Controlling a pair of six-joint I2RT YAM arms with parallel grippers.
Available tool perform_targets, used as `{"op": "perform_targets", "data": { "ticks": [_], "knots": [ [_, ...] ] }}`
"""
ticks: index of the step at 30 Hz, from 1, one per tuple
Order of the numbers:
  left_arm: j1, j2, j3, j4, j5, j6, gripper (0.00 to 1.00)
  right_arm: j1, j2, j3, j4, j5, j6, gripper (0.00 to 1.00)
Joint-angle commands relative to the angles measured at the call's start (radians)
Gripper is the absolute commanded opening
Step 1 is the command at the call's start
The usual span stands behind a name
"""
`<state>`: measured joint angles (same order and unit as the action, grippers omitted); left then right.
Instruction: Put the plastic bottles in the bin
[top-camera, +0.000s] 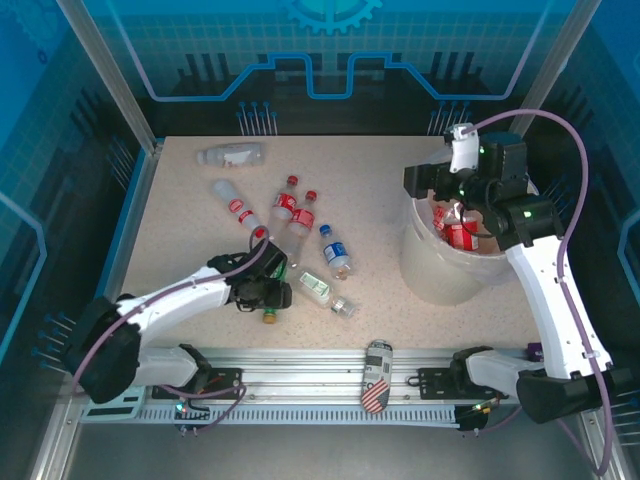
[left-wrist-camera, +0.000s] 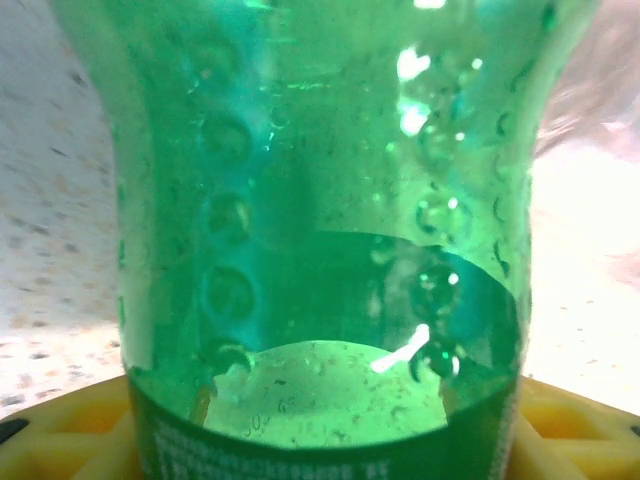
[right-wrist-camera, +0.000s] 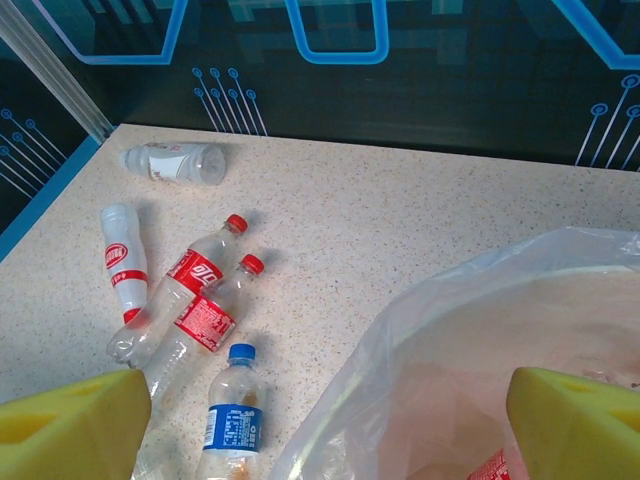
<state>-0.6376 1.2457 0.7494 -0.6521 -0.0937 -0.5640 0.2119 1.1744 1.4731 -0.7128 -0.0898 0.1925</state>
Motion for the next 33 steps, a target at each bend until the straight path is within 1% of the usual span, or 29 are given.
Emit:
{"op": "perform_targets", "data": {
  "ticks": [1,3,5,9,11,13,15,17,19,24,29,33],
  "knots": [
    [0.025,-0.101,0.095,-0.063,-0.106,0.100,0.59,0.053,-0.013,0.002,0.054,-0.002,0.027,0.92],
    [0.054,-0.139,0.140,-0.014,-0.084,0.139,0.57,0.119,0.006,0.040,0.032,0.013,0.014,0.91],
    [0.061,-0.158,0.170,0.052,-0.063,0.168,0.55,0.187,0.013,0.073,0.014,0.040,-0.009,0.91],
    [0.072,-0.164,0.172,0.278,-0.002,0.214,0.51,0.266,0.048,0.091,-0.003,-0.016,-0.002,0.91],
    [0.082,-0.134,0.196,0.348,0.035,0.227,0.51,0.289,0.067,0.078,0.015,-0.055,0.012,0.91],
    [0.081,-0.102,0.217,0.423,0.102,0.245,0.51,0.301,0.091,0.059,0.052,-0.123,0.036,0.91],
    [0.080,-0.075,0.217,0.508,0.197,0.245,0.52,0.309,0.126,0.060,0.072,-0.196,0.064,0.92],
    [0.082,-0.058,0.214,0.565,0.251,0.229,0.53,0.315,0.170,0.093,0.037,-0.215,0.085,0.92],
    [0.081,-0.051,0.205,0.608,0.282,0.225,0.54,0.327,0.200,0.110,0.024,-0.217,0.079,0.92],
    [0.081,-0.030,0.193,0.726,0.434,0.216,0.54,0.336,0.252,0.104,0.073,-0.297,0.105,0.92],
    [0.079,0.003,0.192,0.786,0.490,0.179,0.54,0.337,0.293,0.076,0.165,-0.395,0.164,0.88],
    [0.076,0.033,0.201,0.821,0.530,0.167,0.54,0.337,0.316,0.066,0.205,-0.403,0.192,0.85]
  ]
}}
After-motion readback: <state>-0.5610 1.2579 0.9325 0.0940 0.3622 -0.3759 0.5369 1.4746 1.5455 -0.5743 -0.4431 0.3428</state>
